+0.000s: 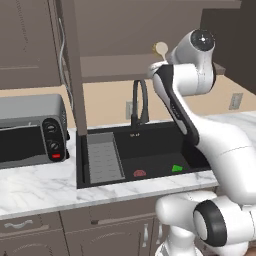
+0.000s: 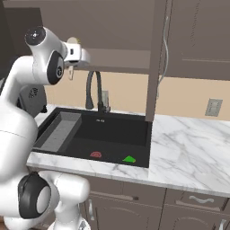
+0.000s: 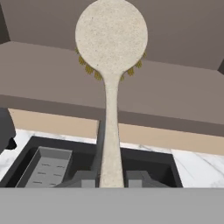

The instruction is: Pick up the dish brush and sponge from the sink, and place them back in the cabinet, and close the cabinet doors.

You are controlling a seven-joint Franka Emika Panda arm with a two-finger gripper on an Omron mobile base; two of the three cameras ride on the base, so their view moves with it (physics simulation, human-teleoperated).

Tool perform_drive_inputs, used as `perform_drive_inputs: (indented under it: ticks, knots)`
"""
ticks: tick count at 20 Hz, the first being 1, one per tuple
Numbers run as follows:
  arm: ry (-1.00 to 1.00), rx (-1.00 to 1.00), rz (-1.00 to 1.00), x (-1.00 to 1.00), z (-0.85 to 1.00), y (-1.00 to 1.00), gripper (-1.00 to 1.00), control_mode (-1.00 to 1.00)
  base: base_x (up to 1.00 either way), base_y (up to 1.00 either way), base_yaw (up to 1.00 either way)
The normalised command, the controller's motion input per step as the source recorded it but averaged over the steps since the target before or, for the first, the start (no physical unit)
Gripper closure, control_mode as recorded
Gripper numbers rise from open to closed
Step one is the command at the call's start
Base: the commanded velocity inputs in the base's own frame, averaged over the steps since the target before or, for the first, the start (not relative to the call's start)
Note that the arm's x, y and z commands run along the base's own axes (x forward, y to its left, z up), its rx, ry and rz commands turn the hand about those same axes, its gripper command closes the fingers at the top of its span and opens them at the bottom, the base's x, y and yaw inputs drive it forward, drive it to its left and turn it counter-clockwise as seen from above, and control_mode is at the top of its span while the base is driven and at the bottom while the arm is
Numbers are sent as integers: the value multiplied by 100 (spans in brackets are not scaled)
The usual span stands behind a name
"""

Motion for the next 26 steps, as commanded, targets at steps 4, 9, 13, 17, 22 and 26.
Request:
perform_drive_inputs:
  ticks: [4, 9, 13, 17, 22, 26]
  knots:
    - [0, 0, 0, 37, 0, 1, 100, -100, 0, 0, 0]
    - [0, 0, 0, 38, 1, 1, 100, -100, 0, 0, 0]
    - [0, 0, 0, 39, 1, 1, 100, -100, 0, 0, 0]
    - [0, 0, 0, 37, 0, 0, 100, -100, 0, 0, 0]
    - [0, 0, 0, 43, 0, 0, 100, -100, 0, 0, 0]
    - [0, 0, 0, 41, 0, 0, 100, -100, 0, 0, 0]
